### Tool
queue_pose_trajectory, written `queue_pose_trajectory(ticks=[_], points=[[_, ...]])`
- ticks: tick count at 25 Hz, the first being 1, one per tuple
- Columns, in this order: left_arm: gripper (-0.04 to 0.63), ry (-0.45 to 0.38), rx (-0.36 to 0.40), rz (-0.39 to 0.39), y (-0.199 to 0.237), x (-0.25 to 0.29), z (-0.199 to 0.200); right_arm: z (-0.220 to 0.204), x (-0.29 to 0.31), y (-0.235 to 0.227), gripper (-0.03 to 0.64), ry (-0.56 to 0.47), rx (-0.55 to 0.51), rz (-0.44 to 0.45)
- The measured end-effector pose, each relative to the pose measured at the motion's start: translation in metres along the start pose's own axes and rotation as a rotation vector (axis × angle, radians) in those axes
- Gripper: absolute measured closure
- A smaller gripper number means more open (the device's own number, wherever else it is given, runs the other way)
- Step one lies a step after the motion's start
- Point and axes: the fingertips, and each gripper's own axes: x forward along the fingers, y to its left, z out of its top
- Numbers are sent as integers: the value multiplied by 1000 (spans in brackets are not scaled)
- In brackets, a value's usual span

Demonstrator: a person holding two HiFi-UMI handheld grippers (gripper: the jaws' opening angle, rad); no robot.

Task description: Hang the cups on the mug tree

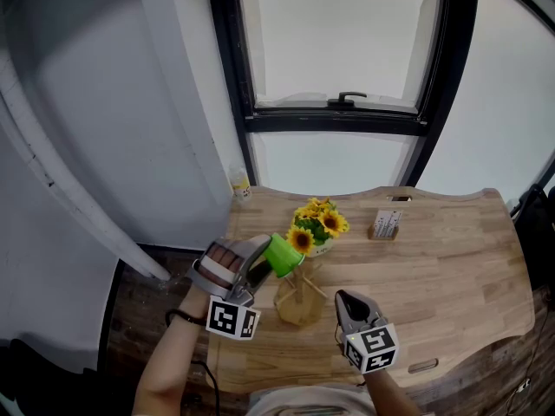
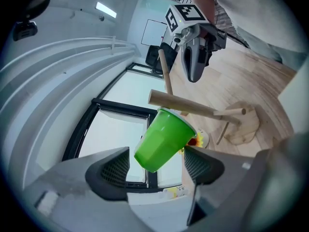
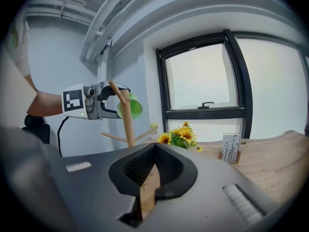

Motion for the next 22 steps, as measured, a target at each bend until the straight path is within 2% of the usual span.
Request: queue_pose_trajectory(ticks=[7, 10, 14, 18, 22], points=[[242, 13, -20, -3, -6, -4, -3, 1, -1, 2, 617, -1, -4, 5], [242, 11, -68, 4, -5, -6, -6, 1, -1, 3, 617, -1, -5, 7], [242, -5, -246, 33, 1, -13, -15, 1, -3, 3, 617, -1, -7, 6], [242, 8, -508, 84, 9, -21, -37, 1, -3, 0, 617, -1, -7, 5], [243, 6, -725, 149, 14, -31, -60, 3, -1, 2, 617, -1, -15, 15]])
